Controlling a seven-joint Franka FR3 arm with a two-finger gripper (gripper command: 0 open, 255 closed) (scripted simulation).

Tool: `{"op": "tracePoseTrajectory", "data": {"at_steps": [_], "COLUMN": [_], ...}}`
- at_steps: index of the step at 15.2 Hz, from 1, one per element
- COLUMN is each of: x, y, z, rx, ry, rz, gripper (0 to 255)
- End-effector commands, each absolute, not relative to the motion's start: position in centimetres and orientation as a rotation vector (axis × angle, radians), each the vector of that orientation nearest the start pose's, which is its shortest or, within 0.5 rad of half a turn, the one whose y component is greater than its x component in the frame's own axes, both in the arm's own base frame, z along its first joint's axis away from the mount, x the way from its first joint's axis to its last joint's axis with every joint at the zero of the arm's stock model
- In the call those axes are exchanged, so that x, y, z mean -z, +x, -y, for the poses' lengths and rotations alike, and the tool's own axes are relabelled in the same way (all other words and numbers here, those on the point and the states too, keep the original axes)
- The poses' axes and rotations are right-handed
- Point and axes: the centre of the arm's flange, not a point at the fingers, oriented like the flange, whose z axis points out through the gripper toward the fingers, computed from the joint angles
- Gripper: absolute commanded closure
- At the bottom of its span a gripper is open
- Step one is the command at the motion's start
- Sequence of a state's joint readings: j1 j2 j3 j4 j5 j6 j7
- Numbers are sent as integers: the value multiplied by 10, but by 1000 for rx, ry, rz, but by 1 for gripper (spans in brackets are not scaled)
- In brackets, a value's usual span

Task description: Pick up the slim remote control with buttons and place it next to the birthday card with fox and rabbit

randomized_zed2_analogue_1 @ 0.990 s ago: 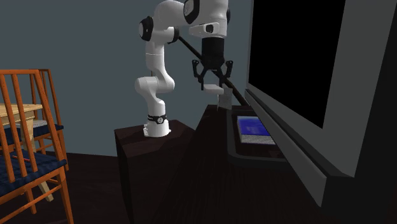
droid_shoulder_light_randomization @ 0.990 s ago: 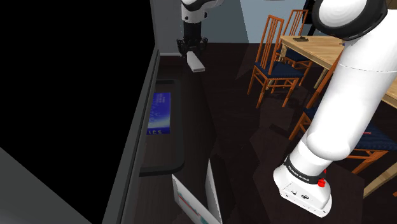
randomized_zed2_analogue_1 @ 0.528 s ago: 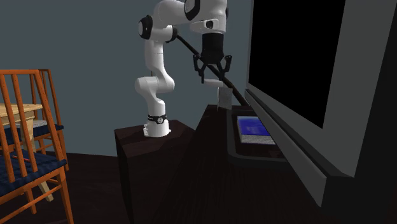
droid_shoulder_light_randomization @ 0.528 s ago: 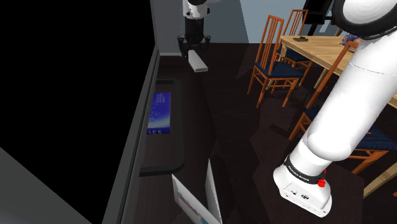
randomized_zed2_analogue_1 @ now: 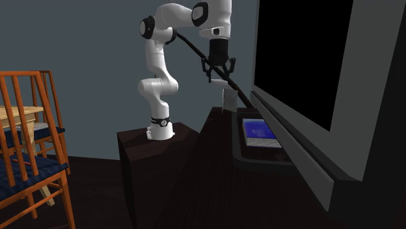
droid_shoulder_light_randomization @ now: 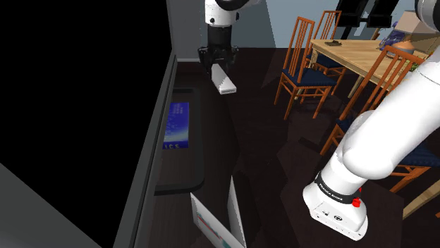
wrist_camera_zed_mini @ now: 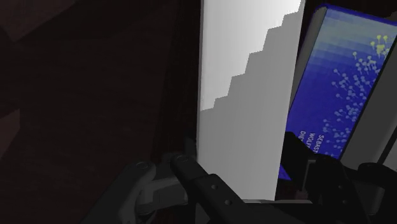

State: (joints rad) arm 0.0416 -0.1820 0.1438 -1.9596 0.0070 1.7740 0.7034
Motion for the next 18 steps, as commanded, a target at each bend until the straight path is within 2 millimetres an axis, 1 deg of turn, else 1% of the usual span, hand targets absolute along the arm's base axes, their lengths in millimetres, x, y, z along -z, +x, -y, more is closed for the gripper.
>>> {"op": "tracePoseTrajectory", "data": {"at_steps": [1,18], "x": [-552,-553], "y": [474,297], "z": [-113,-251], "rx": [6,6], "ry": [-3054,-3054], "rz": [-817,-817], "gripper": [255,255]}}
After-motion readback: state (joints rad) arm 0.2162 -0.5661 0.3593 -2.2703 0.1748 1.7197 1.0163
